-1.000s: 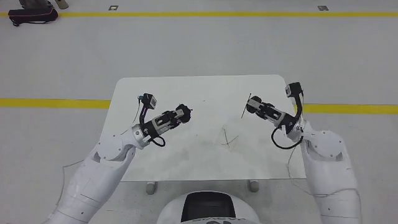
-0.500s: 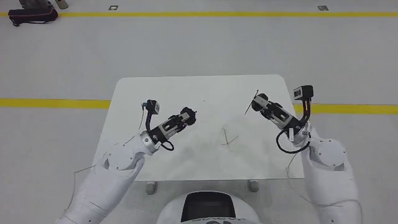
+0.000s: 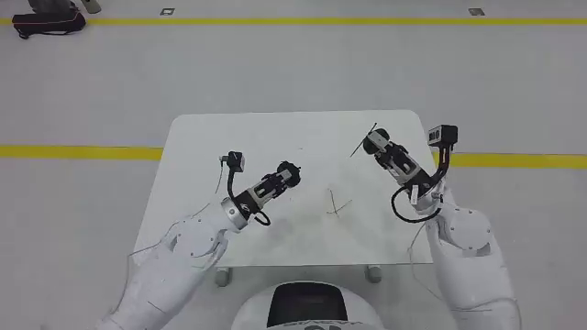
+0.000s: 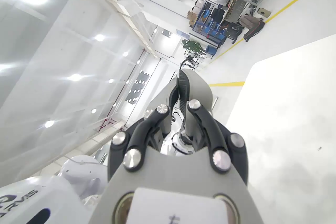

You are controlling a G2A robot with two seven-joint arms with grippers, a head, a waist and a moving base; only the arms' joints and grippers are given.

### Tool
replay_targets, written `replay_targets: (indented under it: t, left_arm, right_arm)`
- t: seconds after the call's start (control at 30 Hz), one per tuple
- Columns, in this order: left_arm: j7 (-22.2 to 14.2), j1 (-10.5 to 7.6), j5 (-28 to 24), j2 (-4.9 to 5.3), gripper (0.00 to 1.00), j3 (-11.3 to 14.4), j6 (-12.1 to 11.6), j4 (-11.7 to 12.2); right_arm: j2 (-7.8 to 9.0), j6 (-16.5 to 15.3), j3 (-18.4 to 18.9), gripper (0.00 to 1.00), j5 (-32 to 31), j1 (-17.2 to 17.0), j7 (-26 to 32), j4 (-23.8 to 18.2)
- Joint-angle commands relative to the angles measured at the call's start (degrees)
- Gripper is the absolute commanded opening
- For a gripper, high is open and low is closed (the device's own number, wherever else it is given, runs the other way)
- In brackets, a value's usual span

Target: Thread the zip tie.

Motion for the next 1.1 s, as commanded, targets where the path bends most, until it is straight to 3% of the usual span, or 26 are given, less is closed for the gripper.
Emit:
replay_targets:
  t: [0.0,0.27,0.4,0.5,1.07]
  left_arm:
    - [0.9,-0.24,1.6,-0.25,0.00,0.4,0.0,0.4]
    - [0.2,0.35,2.0,-0.34,0.00,-1.7,0.0,0.2]
    - [-1.4,1.16,-0.8,-0.33,0.00,-3.5,0.0,0.6]
    - [-2.7,1.46,-1.8,-0.39,0.00,-5.0,0.0,0.6]
    - [-2.7,1.46,-1.8,-0.39,0.00,-5.0,0.0,0.6]
  right_arm:
    - [-0.21,0.0,-1.3,0.00,-1.9,-0.2,-2.0,-0.4]
    - [-0.29,0.0,-5.5,0.00,-9.3,0.8,-7.1,0.6]
    - [-0.20,0.0,-8.2,0.00,-8.8,1.0,-8.8,3.3]
    - [-0.20,0.0,-8.2,0.00,-8.8,1.0,-8.8,3.3]
    - [-0.20,0.0,-8.2,0.00,-8.8,1.0,-8.8,3.3]
